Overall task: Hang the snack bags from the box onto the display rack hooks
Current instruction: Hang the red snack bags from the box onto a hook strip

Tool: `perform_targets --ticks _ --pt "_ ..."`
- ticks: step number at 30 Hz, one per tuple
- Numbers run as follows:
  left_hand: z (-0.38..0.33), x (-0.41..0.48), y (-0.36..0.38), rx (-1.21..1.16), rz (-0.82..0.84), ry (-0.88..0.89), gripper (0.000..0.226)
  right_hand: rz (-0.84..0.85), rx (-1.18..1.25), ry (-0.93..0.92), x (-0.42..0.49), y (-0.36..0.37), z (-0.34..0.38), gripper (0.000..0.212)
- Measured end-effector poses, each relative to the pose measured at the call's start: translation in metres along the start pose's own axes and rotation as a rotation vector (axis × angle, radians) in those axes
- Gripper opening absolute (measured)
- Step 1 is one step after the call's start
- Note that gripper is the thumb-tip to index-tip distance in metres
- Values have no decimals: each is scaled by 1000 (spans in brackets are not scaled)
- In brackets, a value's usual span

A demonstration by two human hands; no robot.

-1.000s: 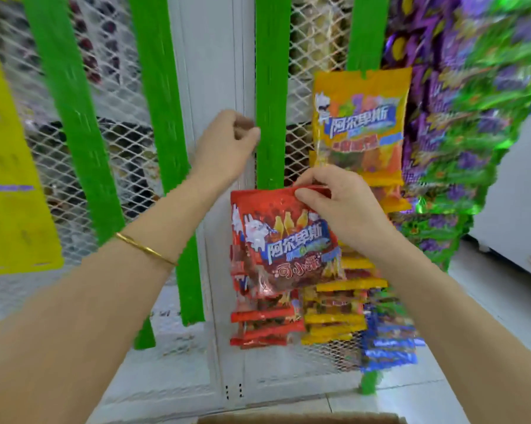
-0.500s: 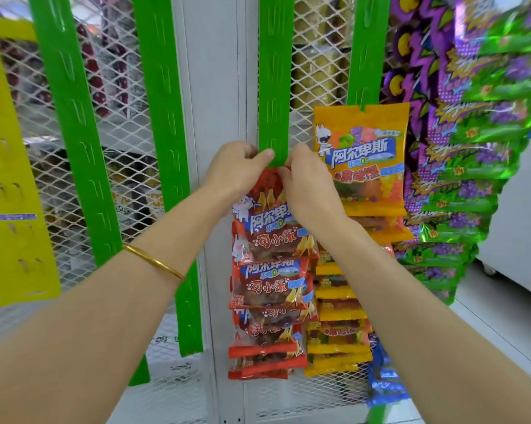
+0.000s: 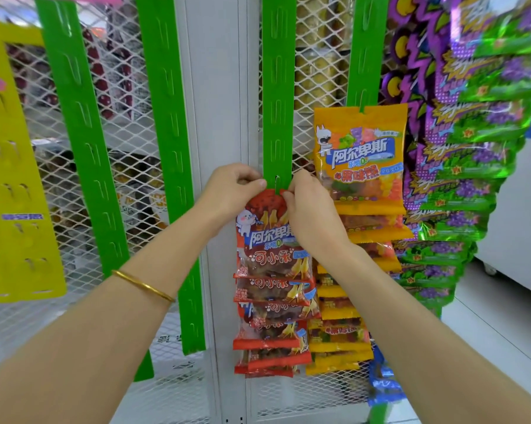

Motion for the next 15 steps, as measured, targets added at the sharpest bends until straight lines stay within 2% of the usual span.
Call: perform_targets --ticks 5,9,13,15 --pt "2 -1 0 -3 -18 29 9 -15 -77 4 1 1 -3 6" --pt "2 -7 -1 78 -74 85 6 -118 -112 -2 -9 -3 -3 11" --pt "0 -24 -4 204 -185 219 28 -297 -103 -109 -31 -13 1 34" --pt "1 -37 -6 312 -284 276 36 -369 -142 -143 -46 -19 1 37"
Point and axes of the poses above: each hand's wrist, its own x-axis towards the middle knuckle, its own y-axis out of the palm, z = x × y, the point moved 8 cm from there along x, towards the middle knuckle, and after that the axes turned 1 degree about -z, right-handed, at the moved point
